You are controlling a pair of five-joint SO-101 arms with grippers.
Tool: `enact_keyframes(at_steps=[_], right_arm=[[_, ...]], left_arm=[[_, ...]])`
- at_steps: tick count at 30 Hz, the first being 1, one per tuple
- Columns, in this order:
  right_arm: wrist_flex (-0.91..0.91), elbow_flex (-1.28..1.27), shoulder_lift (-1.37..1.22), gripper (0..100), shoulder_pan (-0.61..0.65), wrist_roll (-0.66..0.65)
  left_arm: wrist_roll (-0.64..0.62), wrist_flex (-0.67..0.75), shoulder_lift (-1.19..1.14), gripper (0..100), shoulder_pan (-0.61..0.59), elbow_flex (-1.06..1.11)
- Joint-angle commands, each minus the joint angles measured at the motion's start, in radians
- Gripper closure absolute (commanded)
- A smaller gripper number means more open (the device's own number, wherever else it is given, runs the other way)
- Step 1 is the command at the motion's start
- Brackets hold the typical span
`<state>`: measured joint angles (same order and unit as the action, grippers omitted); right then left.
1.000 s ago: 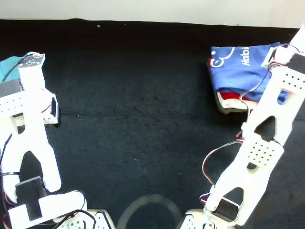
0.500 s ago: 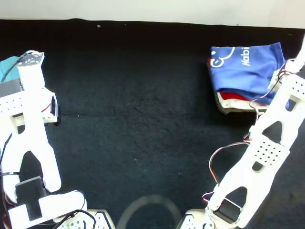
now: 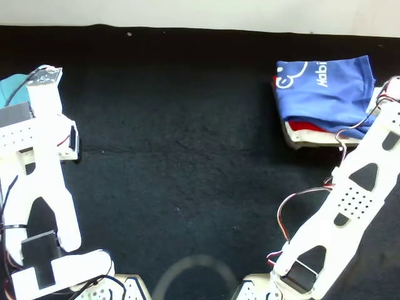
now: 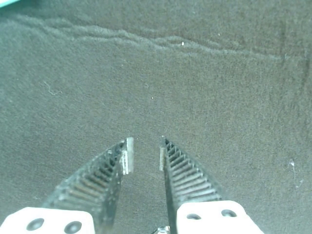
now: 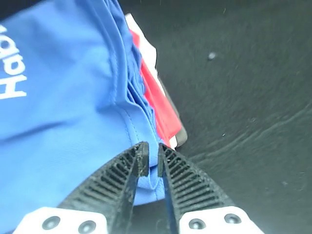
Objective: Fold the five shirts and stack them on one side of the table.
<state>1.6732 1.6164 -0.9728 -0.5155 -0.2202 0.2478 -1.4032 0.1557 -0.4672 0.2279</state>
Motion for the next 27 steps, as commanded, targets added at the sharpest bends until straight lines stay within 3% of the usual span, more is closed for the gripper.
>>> enact_keyframes(at_steps=[1, 7, 13, 22, 27], right_arm=[[0.082, 0.120, 0.013, 94.6, 0.036, -0.014], [0.093, 0.042, 0.013, 94.4, 0.028, -0.009], [0.093, -0.107, 0.013, 84.8, 0.010, -0.006], [0.084, -0.130, -0.019, 86.4, -0.001, 0.037], [-0.019, -0.130, -0.108, 86.4, -0.028, 0.035]], left_arm=[[0.006, 0.014, 0.038, 89, 0.016, -0.036], [0.006, 0.014, 0.038, 89, 0.008, -0.036], [0.006, 0.014, 0.038, 89, 0.013, -0.036], [0.006, 0.014, 0.038, 89, 0.008, -0.036], [0.006, 0.014, 0.038, 89, 0.008, -0.036]])
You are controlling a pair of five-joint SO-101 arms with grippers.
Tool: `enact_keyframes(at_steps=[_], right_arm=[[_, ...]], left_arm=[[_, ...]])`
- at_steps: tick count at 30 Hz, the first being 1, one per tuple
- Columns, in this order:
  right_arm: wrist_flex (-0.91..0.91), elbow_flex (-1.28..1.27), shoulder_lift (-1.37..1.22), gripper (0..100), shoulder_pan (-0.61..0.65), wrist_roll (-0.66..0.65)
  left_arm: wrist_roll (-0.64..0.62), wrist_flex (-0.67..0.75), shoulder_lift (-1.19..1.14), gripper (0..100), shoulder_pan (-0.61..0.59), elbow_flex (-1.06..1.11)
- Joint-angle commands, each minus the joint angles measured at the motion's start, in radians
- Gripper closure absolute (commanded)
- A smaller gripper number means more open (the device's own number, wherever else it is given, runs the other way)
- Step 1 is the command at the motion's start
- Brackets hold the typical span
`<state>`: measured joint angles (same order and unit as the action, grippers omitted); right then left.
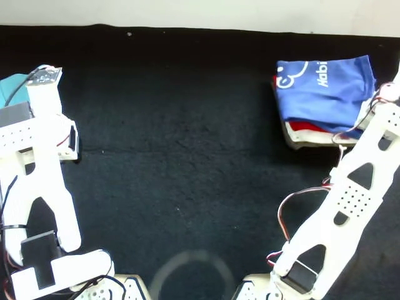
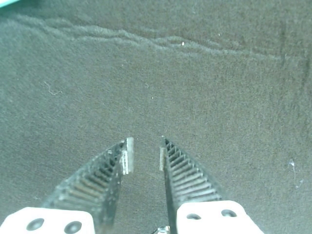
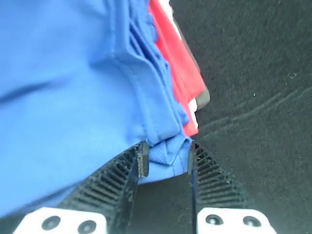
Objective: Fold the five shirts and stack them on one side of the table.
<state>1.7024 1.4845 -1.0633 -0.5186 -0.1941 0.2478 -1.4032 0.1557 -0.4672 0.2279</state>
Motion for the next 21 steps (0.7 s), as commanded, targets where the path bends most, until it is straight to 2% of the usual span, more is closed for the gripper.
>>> enact_keyframes(at_steps=[1, 14, 21], right_arm=[[-0.058, 0.005, -0.033, 86.4, -0.031, 0.009], [-0.171, 0.007, 0.054, 86.4, -0.028, 0.009], [-0.170, 0.007, 0.150, 86.4, -0.025, 0.015]], left_arm=[[0.006, 0.014, 0.038, 89, 0.008, -0.036], [0.008, 0.014, 0.038, 89, 0.013, -0.042], [0.008, 0.006, 0.038, 89, 0.010, -0.045]])
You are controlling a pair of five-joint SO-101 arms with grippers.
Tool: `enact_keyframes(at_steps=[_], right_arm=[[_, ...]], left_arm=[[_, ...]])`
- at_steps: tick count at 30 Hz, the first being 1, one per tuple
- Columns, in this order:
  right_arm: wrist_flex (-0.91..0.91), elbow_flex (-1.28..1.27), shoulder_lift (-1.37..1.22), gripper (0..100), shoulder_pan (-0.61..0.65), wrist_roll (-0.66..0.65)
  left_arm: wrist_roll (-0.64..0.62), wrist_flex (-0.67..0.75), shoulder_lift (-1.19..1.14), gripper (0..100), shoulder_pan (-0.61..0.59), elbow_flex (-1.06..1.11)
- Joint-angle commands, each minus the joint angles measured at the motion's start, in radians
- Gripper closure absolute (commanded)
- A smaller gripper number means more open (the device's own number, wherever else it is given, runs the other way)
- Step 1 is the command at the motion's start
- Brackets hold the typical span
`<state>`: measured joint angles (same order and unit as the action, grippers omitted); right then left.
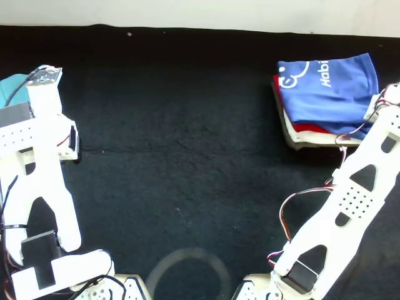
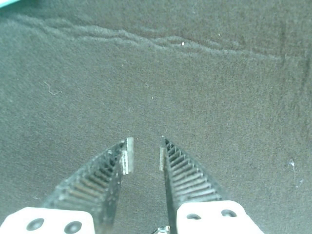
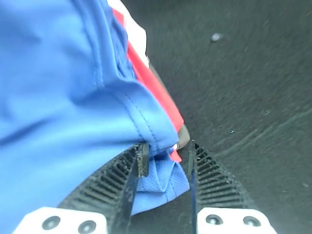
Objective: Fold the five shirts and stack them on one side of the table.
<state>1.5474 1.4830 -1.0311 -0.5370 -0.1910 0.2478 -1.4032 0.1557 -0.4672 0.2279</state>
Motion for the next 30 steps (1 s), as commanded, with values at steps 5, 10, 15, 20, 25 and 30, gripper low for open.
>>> enact_keyframes(at_steps=[5, 10, 15, 20, 25, 30], right_arm=[[-0.013, 0.008, 0.177, 86.4, -0.005, 0.012], [0.051, 0.008, 0.242, 86.4, 0.021, 0.014], [0.166, 0.008, 0.321, 86.4, 0.110, 0.014], [0.217, -0.002, 0.409, 86.4, 0.183, 0.014], [0.220, -0.005, 0.492, 86.3, 0.222, 0.014], [0.220, -0.228, 0.694, 86.1, 0.315, 0.014]], left_arm=[[0.003, 0.005, 0.038, 89, 0.015, -0.045], [0.002, -0.003, 0.053, 89, 0.007, -0.047], [0.003, -0.002, 0.176, 89, -0.076, -0.105], [0.008, 0.020, 0.200, 83, -0.222, -0.157], [0.058, 0.074, 0.180, 77, -0.369, -0.151], [0.127, 0.216, 0.007, 77, -0.463, -0.160]])
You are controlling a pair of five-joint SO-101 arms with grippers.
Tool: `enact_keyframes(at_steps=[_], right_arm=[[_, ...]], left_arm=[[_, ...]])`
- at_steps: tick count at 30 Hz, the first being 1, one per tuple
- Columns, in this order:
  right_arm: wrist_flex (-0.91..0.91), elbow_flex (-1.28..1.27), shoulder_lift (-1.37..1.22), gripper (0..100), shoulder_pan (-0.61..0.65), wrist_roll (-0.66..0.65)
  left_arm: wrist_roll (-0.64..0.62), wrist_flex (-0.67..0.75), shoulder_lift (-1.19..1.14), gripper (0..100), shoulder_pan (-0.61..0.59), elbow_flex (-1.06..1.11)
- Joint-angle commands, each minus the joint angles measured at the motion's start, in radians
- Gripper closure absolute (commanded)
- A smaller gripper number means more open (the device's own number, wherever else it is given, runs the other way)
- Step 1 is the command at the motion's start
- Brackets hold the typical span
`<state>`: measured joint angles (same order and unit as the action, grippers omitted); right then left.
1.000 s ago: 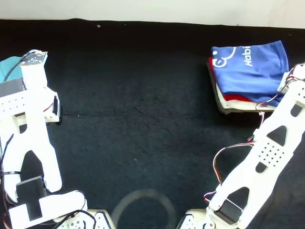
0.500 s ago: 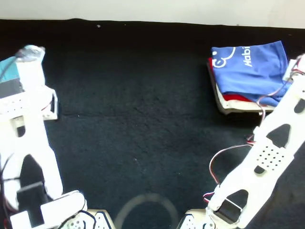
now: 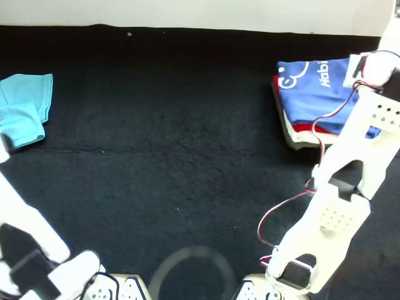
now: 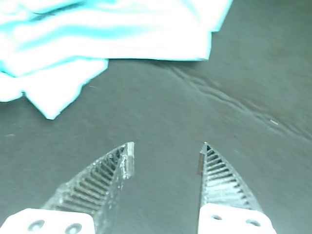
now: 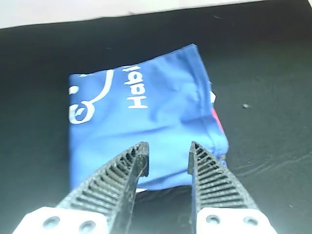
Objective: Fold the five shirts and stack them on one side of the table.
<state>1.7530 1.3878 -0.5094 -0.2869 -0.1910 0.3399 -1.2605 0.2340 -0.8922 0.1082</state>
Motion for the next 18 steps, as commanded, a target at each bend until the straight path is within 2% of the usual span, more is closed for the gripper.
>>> enact_keyframes(at_steps=[1, 5, 10, 14, 18], right_arm=[[0.015, -0.225, 0.234, 86.1, 0.093, 0.014], [0.012, -0.598, 0.483, 86.1, 0.220, 0.014], [0.007, -0.977, 0.716, 86.1, 0.371, 0.015], [0.005, -1.165, 0.822, 86.1, 0.461, 0.015], [-0.015, -1.248, 0.855, 86.1, 0.503, 0.015]], left_arm=[[0.044, 0.092, -0.116, 77, -0.047, -0.054], [0.048, 0.147, -0.298, 77, -0.101, -0.173], [0.049, 0.149, -0.524, 77, -0.200, -0.401], [0.051, 0.152, -0.693, 77, -0.285, -0.595], [0.051, 0.147, -0.839, 77, -0.351, -0.757]])
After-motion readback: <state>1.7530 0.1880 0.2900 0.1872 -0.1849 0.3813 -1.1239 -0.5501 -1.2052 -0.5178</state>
